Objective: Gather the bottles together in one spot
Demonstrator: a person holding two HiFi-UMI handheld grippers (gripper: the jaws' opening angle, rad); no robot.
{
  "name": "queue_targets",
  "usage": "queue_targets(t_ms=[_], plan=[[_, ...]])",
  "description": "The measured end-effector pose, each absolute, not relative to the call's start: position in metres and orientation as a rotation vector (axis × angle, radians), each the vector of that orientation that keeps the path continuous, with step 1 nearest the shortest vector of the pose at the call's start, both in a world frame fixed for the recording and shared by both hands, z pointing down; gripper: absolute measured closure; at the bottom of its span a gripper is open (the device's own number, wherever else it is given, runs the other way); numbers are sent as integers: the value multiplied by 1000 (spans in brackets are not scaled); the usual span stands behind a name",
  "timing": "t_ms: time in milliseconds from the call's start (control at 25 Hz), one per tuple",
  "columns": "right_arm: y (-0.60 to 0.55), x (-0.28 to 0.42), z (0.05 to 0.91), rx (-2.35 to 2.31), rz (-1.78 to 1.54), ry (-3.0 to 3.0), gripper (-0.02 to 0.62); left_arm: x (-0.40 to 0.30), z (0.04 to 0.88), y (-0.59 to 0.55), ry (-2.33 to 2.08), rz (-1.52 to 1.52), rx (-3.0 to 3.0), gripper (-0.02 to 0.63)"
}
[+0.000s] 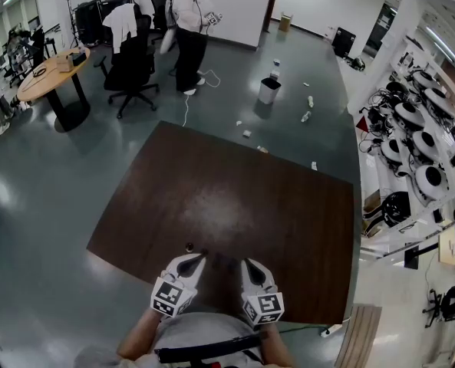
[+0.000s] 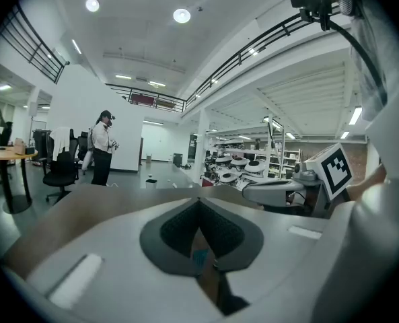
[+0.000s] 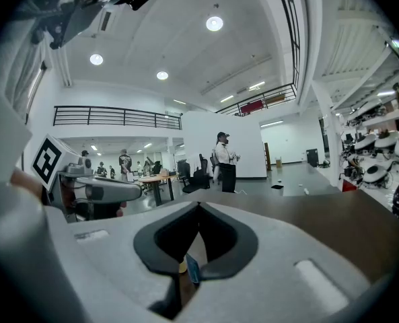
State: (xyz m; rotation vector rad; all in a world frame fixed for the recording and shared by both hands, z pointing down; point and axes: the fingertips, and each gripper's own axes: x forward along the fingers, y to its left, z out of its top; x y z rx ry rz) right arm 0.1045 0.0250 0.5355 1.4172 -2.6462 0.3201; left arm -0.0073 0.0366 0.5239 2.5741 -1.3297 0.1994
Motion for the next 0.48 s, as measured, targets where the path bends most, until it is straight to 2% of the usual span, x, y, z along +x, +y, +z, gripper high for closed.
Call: queue_targets(t_ms=[480], plan=[[24, 102, 536, 1397, 318, -2655, 594, -9, 521, 39, -1349, 207, 2568, 606]])
